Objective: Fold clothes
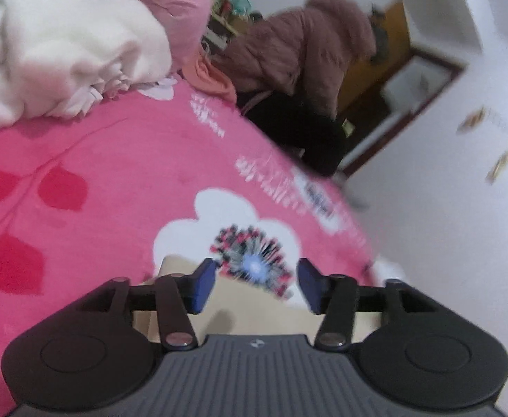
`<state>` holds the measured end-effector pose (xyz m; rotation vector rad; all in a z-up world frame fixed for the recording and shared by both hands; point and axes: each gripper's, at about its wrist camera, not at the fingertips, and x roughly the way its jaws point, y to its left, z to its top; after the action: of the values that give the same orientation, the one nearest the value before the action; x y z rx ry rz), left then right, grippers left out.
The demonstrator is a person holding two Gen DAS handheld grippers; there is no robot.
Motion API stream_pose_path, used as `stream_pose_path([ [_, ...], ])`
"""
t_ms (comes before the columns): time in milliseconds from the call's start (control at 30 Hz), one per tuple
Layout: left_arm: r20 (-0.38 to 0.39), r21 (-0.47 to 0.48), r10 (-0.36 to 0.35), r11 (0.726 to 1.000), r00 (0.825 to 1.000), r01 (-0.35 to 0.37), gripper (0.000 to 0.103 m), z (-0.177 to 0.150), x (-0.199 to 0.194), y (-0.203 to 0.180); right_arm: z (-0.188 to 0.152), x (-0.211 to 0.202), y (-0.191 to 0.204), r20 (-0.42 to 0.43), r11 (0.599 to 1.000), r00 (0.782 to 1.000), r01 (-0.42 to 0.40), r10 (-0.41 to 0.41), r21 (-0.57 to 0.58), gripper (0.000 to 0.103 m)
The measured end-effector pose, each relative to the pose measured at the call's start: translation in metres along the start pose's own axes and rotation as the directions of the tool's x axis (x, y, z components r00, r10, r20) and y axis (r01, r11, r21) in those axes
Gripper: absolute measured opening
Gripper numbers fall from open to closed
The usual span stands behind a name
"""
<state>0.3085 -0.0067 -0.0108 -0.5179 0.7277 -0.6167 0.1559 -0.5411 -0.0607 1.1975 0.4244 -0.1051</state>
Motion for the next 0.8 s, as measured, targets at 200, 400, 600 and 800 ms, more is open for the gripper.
stream_pose_path([
  [200,0.025,-0.053,-0.052,0.997,0.998,0.053,0.068,-0.014,-0.043,0.009,-0.005,-0.064,-0.005,0.096,0.994,0.989,-0.109,0.109,-0.012,0.047],
  [400,0.01,-0.08,-0.122,0.989,0.993,0.122,0.07,-0.046,-0.089,0.009,-0.037,-0.131,-0.011,0.051,0.997,0.996,-0.073,0.075,-0.023,0.052],
  [600,-0.093,-0.143,-0.171,0.977,0.981,0.157,0.074,-0.133,-0.106,0.001,-0.092,-0.137,-0.027,-0.09,0.999,0.995,0.042,-0.044,-0.018,0.054],
  [800,0.033,-0.2,-0.017,0.98,0.999,0.023,0.073,-0.166,-0.085,0.011,-0.103,-0.108,-0.04,-0.088,0.999,0.995,0.043,-0.041,0.025,0.053],
])
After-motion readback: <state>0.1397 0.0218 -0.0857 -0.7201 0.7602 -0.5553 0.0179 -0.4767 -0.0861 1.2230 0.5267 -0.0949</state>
